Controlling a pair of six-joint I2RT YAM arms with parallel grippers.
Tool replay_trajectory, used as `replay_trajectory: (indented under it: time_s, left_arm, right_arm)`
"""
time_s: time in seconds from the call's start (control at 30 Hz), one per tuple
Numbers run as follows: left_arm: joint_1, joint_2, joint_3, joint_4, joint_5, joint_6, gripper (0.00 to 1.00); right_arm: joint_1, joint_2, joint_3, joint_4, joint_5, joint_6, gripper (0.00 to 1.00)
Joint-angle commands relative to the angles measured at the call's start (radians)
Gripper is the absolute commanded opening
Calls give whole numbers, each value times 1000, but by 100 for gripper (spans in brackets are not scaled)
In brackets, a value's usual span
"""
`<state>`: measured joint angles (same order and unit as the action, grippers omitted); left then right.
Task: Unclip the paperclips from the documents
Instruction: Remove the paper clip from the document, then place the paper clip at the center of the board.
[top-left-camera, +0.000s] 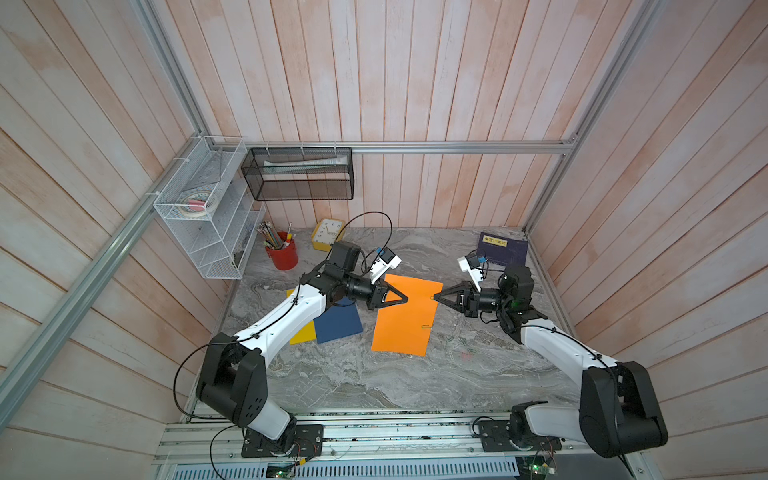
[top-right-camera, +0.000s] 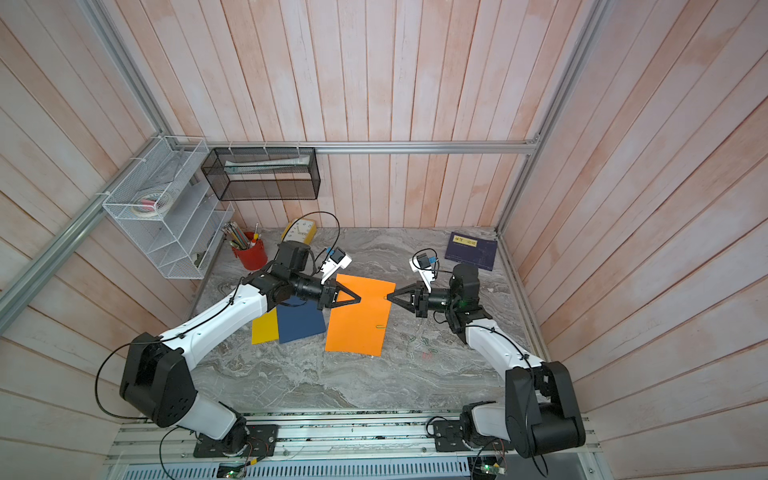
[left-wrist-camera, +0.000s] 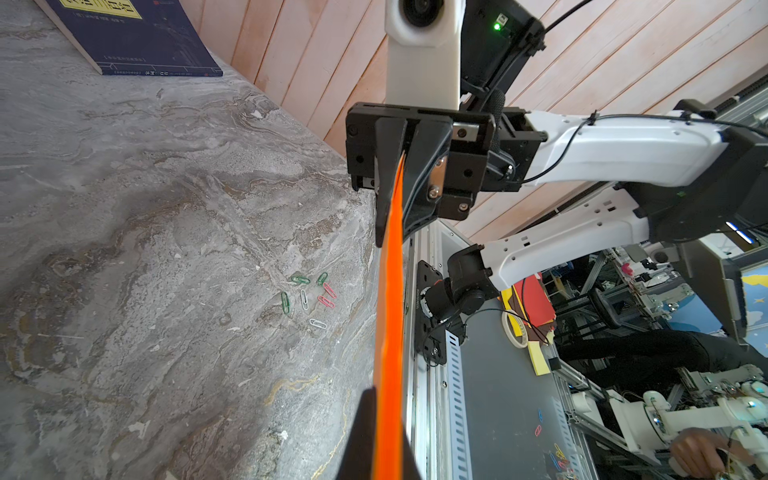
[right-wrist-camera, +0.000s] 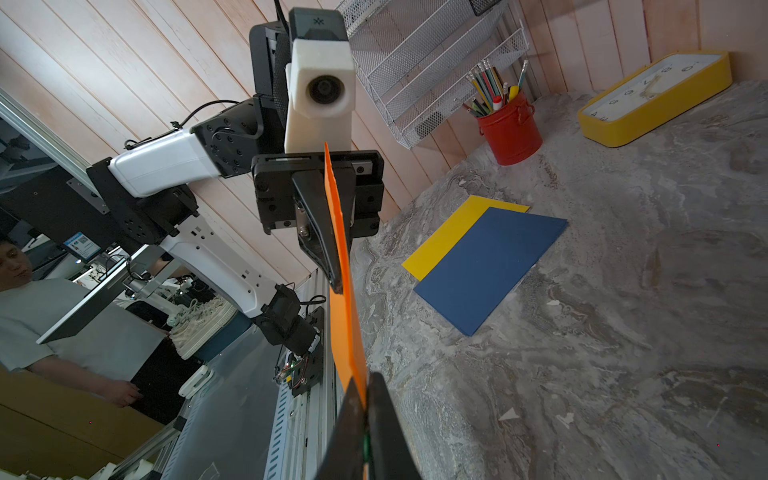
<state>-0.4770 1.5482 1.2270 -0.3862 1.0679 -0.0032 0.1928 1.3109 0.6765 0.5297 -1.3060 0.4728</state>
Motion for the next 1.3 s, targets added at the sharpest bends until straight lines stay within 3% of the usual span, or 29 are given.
replay_trajectory:
  time_s: [0.0,0.43,1.1,1.27]
  left_arm:
    - [21,-38,-12,-12,-6,19,0]
    - [37,-51,-14,-34,-23,35,0]
    - [40,-37,-23,-8,-24,25,0]
    - [40,-34,-32,13,-22,16,0]
  right_arm:
    - [-14,-7,17,-27,10,-16,8]
    - [-61,-53,-17,-119,72,-52,6]
    - [-92,-136,-261,-454,606,-30,3]
    - [-93,-105,-273,-497,686,-23,3]
